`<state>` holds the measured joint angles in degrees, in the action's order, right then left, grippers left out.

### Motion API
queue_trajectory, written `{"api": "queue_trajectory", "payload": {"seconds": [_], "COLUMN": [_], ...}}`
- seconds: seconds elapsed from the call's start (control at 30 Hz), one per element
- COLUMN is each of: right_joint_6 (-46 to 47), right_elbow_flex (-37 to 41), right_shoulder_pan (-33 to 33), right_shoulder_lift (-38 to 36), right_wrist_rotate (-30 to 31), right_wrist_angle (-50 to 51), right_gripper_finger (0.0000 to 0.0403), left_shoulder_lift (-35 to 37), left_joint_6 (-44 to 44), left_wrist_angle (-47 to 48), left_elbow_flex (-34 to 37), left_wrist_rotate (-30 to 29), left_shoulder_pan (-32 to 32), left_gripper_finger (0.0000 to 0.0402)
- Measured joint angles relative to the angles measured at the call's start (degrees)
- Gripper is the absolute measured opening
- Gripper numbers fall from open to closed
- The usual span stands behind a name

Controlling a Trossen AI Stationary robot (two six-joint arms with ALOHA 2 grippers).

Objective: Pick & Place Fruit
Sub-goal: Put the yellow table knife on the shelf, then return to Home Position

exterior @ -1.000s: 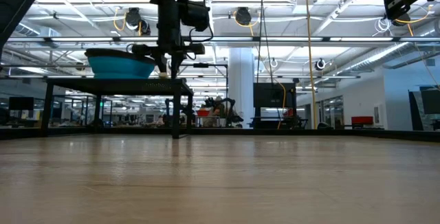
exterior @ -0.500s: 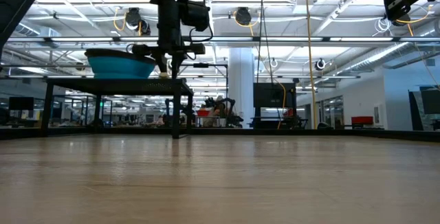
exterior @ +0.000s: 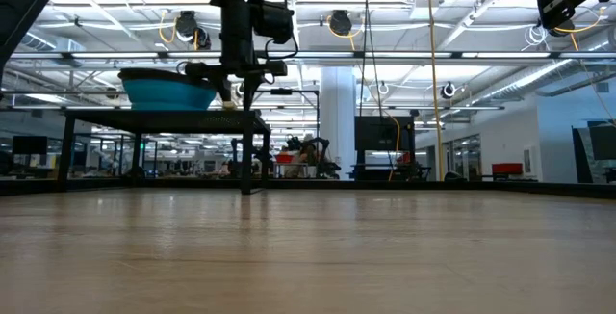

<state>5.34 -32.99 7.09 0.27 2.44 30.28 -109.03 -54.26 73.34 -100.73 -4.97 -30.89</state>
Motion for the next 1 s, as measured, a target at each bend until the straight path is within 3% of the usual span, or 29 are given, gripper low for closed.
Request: {"api": "queue_trajectory", "payload": {"seconds": [0.37, 1.0], "right_joint_6": [0.0, 0.0], "right_elbow_flex": [0.0, 0.0], "right_shoulder_pan": [0.0, 0.0], "right_shoulder_lift": [0.0, 0.0], "right_wrist_rotate": [0.0, 0.0], "right_wrist_angle": [0.0, 0.0], "right_gripper_finger": [0.0000, 0.0000], "left_shoulder_lift": [0.0, 9.1], "left_joint_6": [-0.2, -2.8], "left_wrist_angle": [0.0, -0.5], "left_elbow_flex": [0.0, 0.1], "left_wrist_rotate": [4.0, 3.0], "left_shoulder_pan": [-0.7, -1.0], "left_gripper_finger": [0.0197, 0.0175]}}
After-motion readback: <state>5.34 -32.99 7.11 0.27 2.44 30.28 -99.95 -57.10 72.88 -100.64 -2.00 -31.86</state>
